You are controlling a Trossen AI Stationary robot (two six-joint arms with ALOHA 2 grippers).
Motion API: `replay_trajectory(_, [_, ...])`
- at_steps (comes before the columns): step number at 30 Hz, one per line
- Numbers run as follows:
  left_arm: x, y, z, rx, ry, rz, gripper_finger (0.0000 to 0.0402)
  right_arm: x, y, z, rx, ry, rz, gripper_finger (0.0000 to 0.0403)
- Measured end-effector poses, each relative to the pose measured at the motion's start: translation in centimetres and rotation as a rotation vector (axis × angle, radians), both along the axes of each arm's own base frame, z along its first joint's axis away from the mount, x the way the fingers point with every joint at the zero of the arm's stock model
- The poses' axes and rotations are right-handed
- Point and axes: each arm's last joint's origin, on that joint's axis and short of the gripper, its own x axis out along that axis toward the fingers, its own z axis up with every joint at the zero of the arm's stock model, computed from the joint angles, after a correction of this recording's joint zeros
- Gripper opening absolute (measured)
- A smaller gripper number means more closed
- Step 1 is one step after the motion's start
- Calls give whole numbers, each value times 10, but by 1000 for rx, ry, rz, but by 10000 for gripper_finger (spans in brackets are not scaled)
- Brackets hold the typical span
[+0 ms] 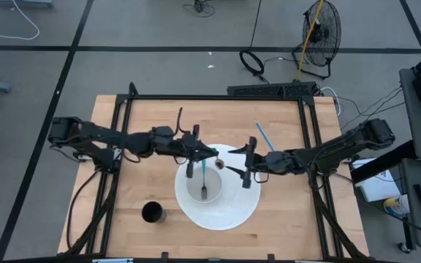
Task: Pick & Place Utensil
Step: Put the green spoon into the white bowl to the left of the blue fork
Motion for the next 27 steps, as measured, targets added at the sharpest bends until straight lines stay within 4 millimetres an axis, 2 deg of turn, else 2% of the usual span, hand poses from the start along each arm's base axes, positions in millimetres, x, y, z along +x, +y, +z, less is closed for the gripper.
replay_trajectory(5, [-14, -7, 3, -23, 134, -20, 3, -11, 4, 10, -22, 7, 29, 292])
replay_trajectory(11, [-19, -21, -2, -46, 200, -62, 3, -28, 6, 20, -34, 29, -10, 293])
replay_trajectory(18, [-29, -27, -23, -110, 159, -27, 3, -43, 12, 24, -51, 49, -74, 281])
replay_trajectory(22, [-37, -25, -39, -187, 107, -3, 3, -46, 15, 19, -47, 44, -59, 279])
replay_trajectory(27, [-46, -23, -56, -246, 137, 59, 3, -48, 14, 11, -33, 48, -66, 279])
